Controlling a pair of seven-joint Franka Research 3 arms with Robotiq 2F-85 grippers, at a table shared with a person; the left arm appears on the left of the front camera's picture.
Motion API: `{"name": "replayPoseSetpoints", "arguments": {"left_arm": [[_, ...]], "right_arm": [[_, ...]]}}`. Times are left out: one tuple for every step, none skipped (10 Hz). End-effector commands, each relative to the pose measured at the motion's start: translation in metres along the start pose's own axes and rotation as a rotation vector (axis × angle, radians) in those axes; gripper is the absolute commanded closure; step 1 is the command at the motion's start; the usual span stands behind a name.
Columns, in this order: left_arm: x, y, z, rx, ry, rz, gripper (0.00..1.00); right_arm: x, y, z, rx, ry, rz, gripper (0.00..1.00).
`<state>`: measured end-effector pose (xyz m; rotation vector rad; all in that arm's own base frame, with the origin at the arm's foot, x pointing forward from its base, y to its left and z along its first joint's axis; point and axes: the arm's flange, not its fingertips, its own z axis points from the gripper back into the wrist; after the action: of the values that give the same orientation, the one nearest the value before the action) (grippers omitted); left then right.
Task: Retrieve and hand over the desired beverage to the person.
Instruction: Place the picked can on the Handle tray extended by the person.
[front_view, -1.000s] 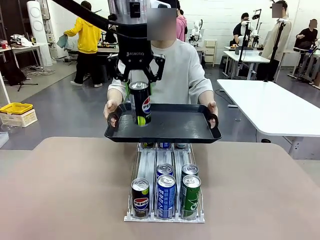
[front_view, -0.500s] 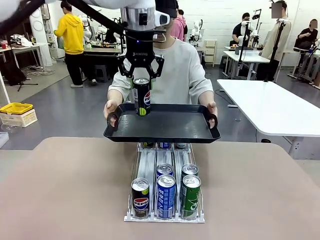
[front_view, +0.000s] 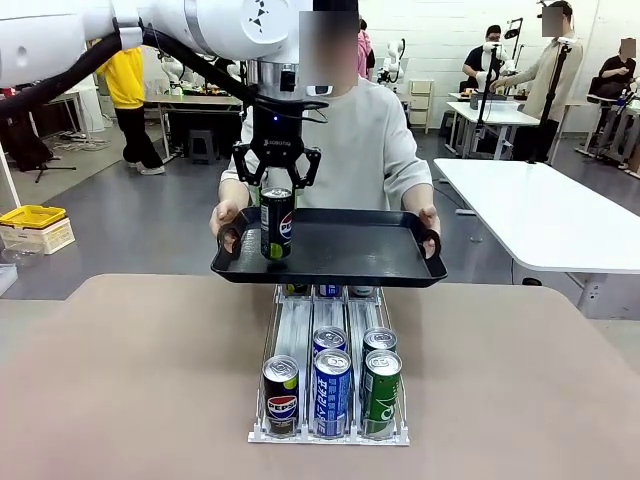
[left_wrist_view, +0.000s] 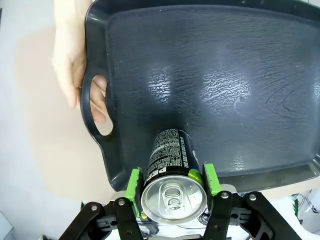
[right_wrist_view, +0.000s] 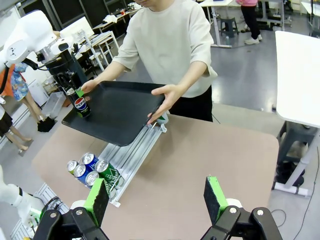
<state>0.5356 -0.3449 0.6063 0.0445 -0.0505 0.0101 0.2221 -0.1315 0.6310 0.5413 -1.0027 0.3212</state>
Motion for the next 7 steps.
{"name": "replayPoseSetpoints", "arguments": {"left_arm": [[0.002,-0.002,0.005,-0.035,0.018,0.014,0.41],[0.001,-0.001,0.003,-0.044,0.012,0.013,0.41],[-0.002,-0.002,-0.001,-0.049,0.014,0.019,0.41],[0.002,-0.002,0.0,-0.042,0.017,0.014,0.41],[0.002,-0.001,-0.001,-0.044,0.02,0.013,0.41],[-0.003,-0.001,-0.005,-0.046,0.024,0.015,0.41],[-0.002,-0.002,-0.009,-0.042,0.033,0.012,0.41]], "right_arm": [[-0.001,-0.001,-0.002,0.023,-0.009,0.008,0.0],[-0.001,-0.001,-0.002,0.023,-0.009,0.008,0.0],[-0.001,-0.001,-0.002,0.023,-0.009,0.008,0.0],[-0.001,-0.001,-0.002,0.023,-0.009,0.008,0.0],[-0.001,-0.001,-0.002,0.023,-0.009,0.008,0.0],[-0.001,-0.001,-0.002,0.023,-0.009,0.008,0.0],[-0.001,-0.001,-0.002,0.023,-0.009,0.008,0.0]]}}
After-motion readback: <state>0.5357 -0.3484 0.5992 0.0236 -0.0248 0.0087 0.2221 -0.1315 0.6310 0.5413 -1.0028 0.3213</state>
